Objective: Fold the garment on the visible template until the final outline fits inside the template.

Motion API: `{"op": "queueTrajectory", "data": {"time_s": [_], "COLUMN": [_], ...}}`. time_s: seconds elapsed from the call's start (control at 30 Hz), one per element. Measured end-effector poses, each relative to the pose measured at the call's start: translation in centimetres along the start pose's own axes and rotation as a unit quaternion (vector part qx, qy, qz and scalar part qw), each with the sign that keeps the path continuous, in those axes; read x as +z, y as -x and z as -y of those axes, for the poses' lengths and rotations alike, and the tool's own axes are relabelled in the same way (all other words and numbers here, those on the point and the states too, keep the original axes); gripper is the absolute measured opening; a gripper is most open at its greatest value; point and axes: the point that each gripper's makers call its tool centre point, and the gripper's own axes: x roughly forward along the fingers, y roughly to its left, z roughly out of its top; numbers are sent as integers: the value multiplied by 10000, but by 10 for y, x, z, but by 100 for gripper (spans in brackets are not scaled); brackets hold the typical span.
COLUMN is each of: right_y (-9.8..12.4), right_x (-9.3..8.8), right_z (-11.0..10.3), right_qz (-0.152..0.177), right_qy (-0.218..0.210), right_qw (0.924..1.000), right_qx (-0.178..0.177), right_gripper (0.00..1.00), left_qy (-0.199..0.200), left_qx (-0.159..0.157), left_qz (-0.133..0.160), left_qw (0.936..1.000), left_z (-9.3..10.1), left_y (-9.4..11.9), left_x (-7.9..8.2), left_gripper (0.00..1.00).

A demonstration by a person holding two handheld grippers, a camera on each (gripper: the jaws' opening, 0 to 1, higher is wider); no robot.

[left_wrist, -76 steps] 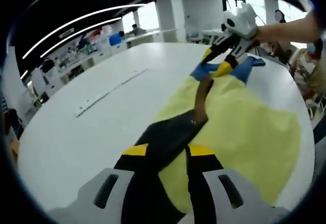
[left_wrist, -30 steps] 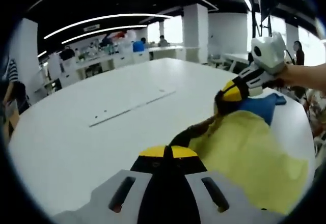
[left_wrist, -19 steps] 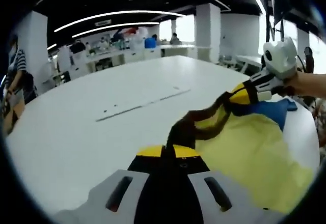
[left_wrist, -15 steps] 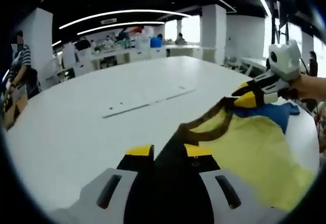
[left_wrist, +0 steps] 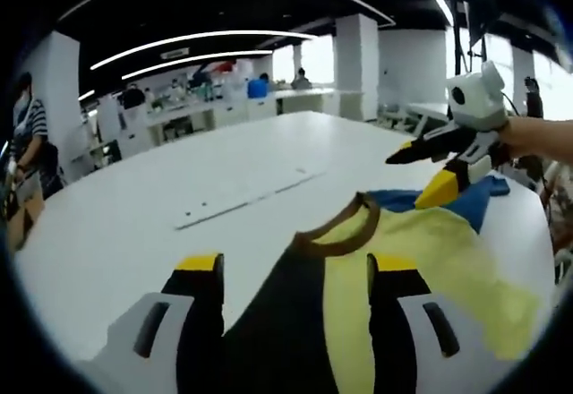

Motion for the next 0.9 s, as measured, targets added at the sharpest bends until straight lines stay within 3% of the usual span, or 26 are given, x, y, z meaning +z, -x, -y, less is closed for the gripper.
{"op": "queueTrajectory", "data": {"time_s": [0.2, 0.3, 0.5, 0.9], "right_y": [17, 25, 47, 87], "right_x": [0, -4, -10, -30], "right_z": [-17, -24, -35, -55], "right_qz": [-49, -136, -142, -149], "right_qy": [95, 154, 165, 152], "right_qw": [9996, 9991, 9986, 9976], "right_qx": [264, 372, 488, 652], "right_gripper": [97, 99, 99, 99], "left_qy": [51, 299, 284, 54], "left_qx": [-236, -328, -390, -877], "left_qz": [64, 34, 42, 86], "left_qw": [9997, 9990, 9988, 9961], "left_z": [14, 19, 32, 87], "left_y": [16, 21, 32, 58], "left_x": [3, -1, -4, -9], "left_gripper": [78, 81, 90, 99]}}
